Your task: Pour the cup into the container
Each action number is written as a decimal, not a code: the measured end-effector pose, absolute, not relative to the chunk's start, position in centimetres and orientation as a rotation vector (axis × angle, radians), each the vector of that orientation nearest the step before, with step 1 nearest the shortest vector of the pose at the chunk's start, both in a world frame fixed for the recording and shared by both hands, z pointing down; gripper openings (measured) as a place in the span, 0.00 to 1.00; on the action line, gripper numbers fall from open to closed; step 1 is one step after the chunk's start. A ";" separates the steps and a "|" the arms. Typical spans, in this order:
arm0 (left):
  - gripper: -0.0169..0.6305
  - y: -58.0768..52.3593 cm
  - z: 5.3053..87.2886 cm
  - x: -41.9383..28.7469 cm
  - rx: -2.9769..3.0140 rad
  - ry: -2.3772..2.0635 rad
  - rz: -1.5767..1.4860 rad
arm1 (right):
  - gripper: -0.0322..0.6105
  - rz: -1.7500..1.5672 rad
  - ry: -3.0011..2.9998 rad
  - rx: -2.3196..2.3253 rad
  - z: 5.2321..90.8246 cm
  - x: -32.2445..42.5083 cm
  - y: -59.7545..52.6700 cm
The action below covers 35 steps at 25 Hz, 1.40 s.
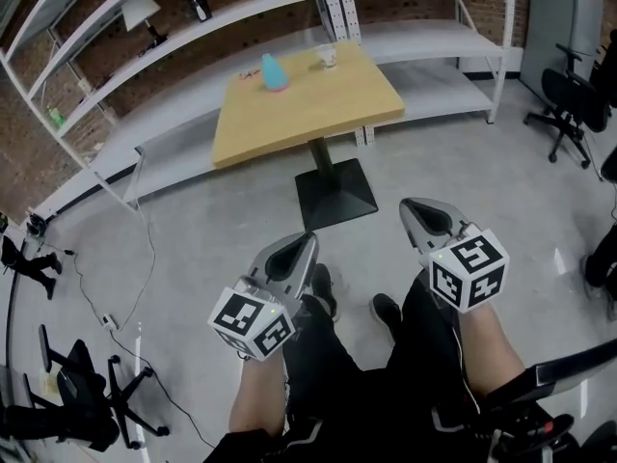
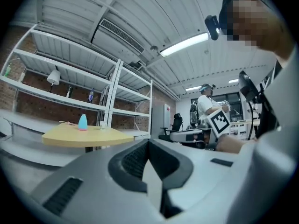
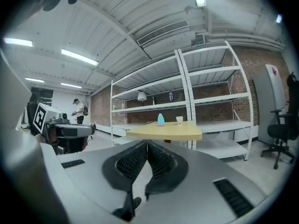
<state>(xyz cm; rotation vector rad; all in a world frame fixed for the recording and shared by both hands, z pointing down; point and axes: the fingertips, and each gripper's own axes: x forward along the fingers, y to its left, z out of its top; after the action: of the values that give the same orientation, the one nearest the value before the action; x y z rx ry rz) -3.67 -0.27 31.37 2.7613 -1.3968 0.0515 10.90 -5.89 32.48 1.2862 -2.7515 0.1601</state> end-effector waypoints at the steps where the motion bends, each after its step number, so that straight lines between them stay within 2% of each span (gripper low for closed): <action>1: 0.03 1.2 31.3 -3.5 2.755 -1.408 0.048 | 0.05 0.159 -2.754 1.279 32.5 11.0 -4.5; 19: 0.03 30.5 32.0 0.8 2.690 -1.475 0.075 | 0.05 0.170 -2.831 1.206 32.4 14.2 23.9; 35: 0.03 51.2 31.8 4.0 2.660 -1.508 0.011 | 0.05 0.078 -2.856 1.120 30.8 16.5 43.6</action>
<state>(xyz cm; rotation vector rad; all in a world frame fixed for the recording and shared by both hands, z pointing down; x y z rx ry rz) 3.99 51.21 31.76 2.6600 -1.5081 0.0113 16.48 43.60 30.80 1.1198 -2.8557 0.0784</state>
